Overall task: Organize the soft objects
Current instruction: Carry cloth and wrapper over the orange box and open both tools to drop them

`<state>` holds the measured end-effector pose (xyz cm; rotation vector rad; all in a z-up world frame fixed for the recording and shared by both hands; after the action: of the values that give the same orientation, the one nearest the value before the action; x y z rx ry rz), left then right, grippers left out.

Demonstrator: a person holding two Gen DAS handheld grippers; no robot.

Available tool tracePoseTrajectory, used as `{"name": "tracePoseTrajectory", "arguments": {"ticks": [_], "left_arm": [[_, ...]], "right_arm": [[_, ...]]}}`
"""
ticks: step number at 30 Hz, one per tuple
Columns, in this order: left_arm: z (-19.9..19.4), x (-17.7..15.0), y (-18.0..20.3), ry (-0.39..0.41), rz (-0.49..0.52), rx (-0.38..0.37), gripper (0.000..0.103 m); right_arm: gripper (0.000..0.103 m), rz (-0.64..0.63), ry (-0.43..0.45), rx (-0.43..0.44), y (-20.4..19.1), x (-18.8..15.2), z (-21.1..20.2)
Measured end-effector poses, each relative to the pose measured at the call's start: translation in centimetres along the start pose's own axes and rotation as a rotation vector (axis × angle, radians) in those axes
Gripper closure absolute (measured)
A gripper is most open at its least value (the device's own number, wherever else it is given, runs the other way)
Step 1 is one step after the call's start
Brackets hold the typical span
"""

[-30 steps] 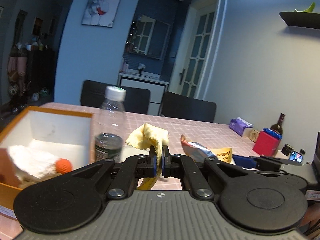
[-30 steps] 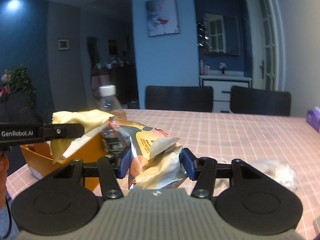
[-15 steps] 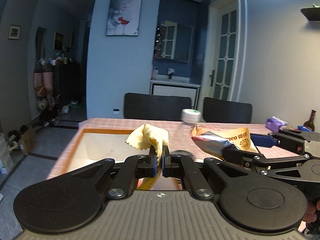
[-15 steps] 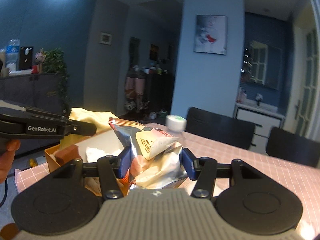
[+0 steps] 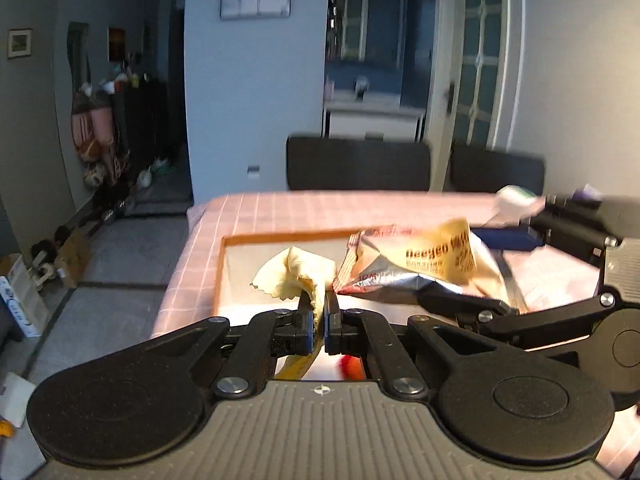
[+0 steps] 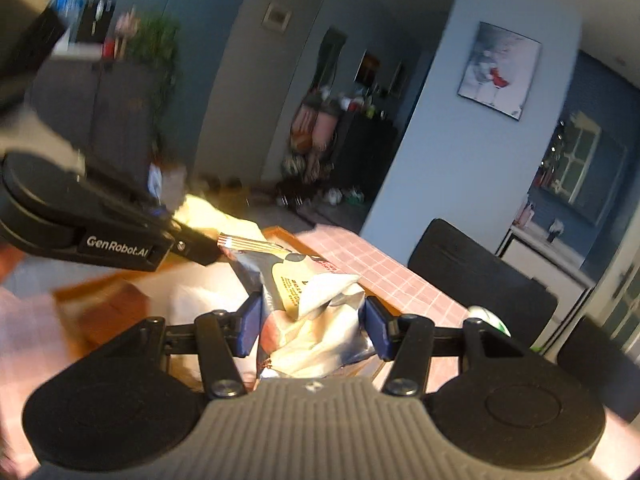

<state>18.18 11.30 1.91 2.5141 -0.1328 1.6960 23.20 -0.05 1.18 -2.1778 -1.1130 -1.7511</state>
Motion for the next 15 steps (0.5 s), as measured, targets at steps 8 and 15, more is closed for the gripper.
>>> {"name": "tracePoseTrajectory", "arguments": {"ticks": [8, 15], "left_arm": [[6.5, -0.7, -2.3, -0.214, 0.085, 0.04, 0.099], [9.5, -2.3, -1.5, -0.304, 0.304, 0.058, 0.099]], "right_arm": [[0.05, -0.235, -0.172, 0.019, -1.9, -1.0, 7.8], [0.05, -0.375, -0.277, 0.015, -2.7, -2.0, 11.9]]}}
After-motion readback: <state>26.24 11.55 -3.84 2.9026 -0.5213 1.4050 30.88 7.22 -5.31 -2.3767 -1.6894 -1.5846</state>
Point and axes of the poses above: each gripper's, at about its wrist camera, not at the fingertips, and z roughly the way its jaws point, y to its right, x to its top, the point moved 2 cm from there along z, roughly the way its jaws point, and after that the axes turned 8 degrees about y, right-handed, at the moved point
